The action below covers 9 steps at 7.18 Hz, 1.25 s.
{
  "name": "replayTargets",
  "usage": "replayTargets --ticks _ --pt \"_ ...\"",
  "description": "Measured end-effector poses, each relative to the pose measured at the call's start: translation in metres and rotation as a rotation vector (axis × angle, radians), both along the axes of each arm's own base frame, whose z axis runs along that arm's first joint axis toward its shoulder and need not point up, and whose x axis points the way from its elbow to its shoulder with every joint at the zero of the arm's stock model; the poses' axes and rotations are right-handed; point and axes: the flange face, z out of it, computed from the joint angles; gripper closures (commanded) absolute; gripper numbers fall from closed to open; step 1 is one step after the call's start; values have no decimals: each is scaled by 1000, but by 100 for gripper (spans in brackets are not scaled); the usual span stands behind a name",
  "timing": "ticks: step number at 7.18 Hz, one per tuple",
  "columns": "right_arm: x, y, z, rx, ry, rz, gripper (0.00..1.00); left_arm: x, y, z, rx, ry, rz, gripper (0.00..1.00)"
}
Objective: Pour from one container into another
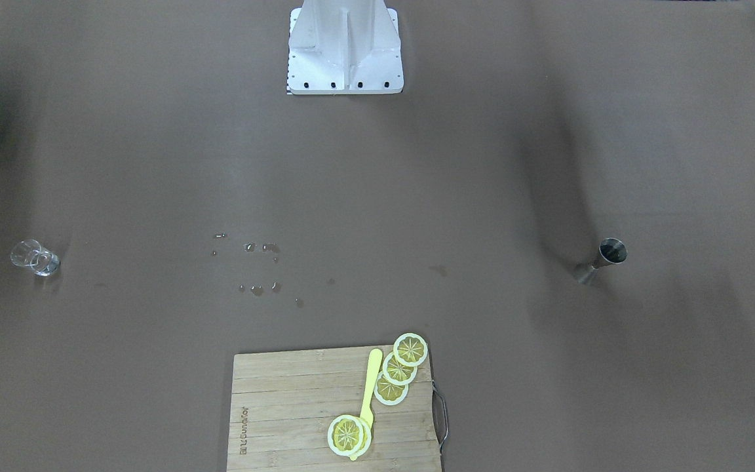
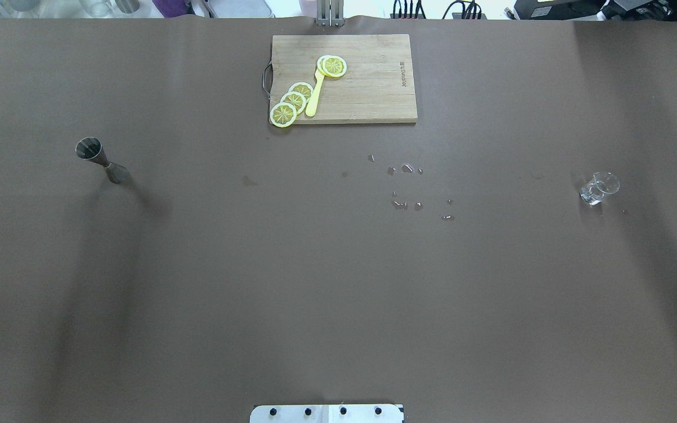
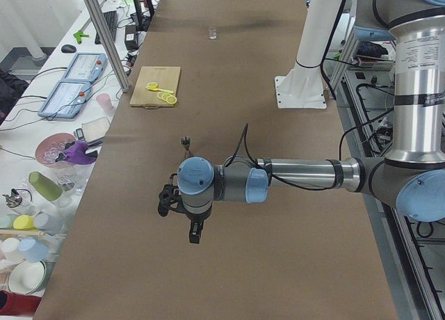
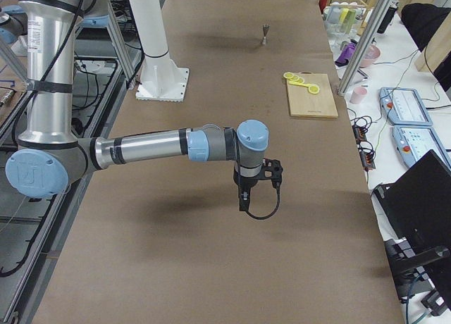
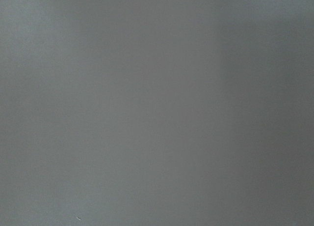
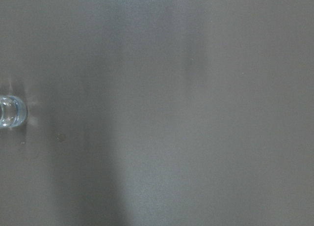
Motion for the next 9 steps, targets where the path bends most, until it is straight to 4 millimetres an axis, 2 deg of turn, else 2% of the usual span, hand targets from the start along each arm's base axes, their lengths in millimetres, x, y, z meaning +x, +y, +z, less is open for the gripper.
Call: replayTargets --ticks 4,6,8,9 --pt "0 0 -2 4 -3 0 0 5 -21 -29 136 -8 10 2" --pt "0 0 -5 10 -5 -1 0 8 -32 -40 143 -1 -28 2" --pt "0 0 -7 13 -8 0 0 23 -61 -74 111 41 -85 2" --pt "-1 0 -8 13 -14 0 0 42 -79 -97 95 75 -95 2"
